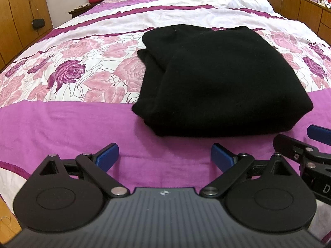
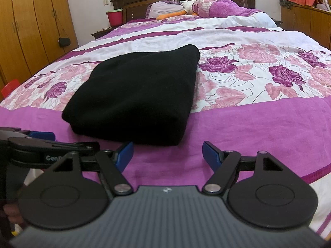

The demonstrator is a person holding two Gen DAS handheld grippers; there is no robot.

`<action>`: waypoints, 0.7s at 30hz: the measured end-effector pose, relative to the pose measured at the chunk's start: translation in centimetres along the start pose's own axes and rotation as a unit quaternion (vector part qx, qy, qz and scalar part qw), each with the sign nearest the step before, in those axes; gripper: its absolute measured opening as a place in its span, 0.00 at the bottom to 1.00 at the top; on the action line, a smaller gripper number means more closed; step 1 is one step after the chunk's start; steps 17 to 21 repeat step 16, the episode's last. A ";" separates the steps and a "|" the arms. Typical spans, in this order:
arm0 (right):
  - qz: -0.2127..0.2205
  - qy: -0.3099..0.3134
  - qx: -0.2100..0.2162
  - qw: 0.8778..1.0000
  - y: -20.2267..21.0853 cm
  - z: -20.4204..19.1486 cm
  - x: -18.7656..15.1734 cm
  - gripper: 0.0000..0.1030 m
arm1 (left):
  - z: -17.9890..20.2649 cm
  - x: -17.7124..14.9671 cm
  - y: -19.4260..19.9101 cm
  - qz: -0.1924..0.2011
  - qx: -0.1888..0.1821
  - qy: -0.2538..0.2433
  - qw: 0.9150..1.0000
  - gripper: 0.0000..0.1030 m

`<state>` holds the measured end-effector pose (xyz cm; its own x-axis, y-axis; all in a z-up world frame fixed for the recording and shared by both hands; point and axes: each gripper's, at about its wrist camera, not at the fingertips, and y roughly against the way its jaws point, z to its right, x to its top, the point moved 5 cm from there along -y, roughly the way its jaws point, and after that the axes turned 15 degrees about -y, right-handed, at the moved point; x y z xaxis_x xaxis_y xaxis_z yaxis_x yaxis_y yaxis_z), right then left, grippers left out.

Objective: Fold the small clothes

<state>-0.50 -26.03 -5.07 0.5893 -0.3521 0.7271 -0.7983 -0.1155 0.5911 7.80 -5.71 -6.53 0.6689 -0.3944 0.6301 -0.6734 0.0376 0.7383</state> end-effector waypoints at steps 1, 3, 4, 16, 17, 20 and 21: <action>0.000 0.000 0.000 1.000 0.0 0.0 0.0 0.73 | 0.0 0.0 0.0 0.000 0.000 0.001 1.000 0.95; 0.000 0.000 0.000 1.000 0.0 0.0 0.0 0.73 | -0.1 -0.1 0.0 0.000 -0.001 0.001 1.000 0.95; 0.000 0.000 0.000 1.000 0.0 0.0 0.0 0.73 | -0.1 -0.1 0.1 0.000 -0.001 0.001 1.000 0.95; 0.002 0.004 0.002 1.000 0.2 -0.4 -0.1 0.73 | -0.1 -0.2 0.2 -0.003 -0.007 0.001 1.000 0.95; 0.002 0.004 0.002 1.000 0.2 -0.4 -0.1 0.73 | -0.1 -0.2 0.2 -0.003 -0.007 0.001 1.000 0.95; 0.002 0.004 0.002 1.000 0.2 -0.4 -0.1 0.73 | -0.1 -0.2 0.2 -0.003 -0.007 0.001 1.000 0.95; 0.002 0.004 0.002 1.000 0.2 -0.4 -0.1 0.73 | -0.1 -0.2 0.2 -0.003 -0.007 0.001 1.000 0.95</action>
